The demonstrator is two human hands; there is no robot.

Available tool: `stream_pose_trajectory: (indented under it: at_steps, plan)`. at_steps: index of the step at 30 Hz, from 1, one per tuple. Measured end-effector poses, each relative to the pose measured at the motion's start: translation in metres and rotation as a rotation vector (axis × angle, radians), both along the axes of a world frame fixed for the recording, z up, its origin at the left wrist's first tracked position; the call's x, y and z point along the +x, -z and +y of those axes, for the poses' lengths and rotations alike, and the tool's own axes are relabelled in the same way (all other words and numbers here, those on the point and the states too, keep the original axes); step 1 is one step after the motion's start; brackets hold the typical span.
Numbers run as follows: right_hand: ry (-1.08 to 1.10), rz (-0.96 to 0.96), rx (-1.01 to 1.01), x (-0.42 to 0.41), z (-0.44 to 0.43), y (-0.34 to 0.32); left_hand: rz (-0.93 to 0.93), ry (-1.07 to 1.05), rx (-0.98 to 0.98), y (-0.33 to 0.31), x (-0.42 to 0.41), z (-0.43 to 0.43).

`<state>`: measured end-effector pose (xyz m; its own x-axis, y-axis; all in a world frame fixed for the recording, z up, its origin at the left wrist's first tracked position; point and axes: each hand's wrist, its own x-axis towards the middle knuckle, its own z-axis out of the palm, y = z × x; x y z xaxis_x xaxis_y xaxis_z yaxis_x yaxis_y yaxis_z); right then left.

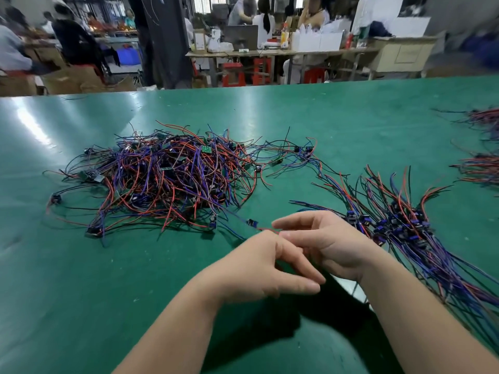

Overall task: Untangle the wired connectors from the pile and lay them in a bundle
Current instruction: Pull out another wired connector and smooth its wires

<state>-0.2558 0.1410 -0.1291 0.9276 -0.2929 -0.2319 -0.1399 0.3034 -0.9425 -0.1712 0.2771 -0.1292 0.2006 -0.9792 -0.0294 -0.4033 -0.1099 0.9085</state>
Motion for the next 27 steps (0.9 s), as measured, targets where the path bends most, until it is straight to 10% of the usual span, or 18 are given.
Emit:
stream_pose_trajectory:
  at_steps: [6, 11, 19, 27]
  plan:
    - [0.200, -0.174, 0.102, 0.000, -0.011, -0.006, 0.252, -0.184, 0.248, 0.000, 0.012, 0.004]
    - [0.110, -0.216, 0.054, -0.005, -0.010, -0.008, 0.631, -0.618, -0.107, -0.002, 0.027, -0.009]
    - [-0.327, -0.129, 0.079, -0.023, -0.014, -0.017, 0.997, -0.508, -0.460, -0.003, 0.027, -0.010]
    - [0.111, -0.131, 0.048, -0.010, -0.020, -0.012, 1.038, -0.254, -0.285, -0.008, 0.014, -0.006]
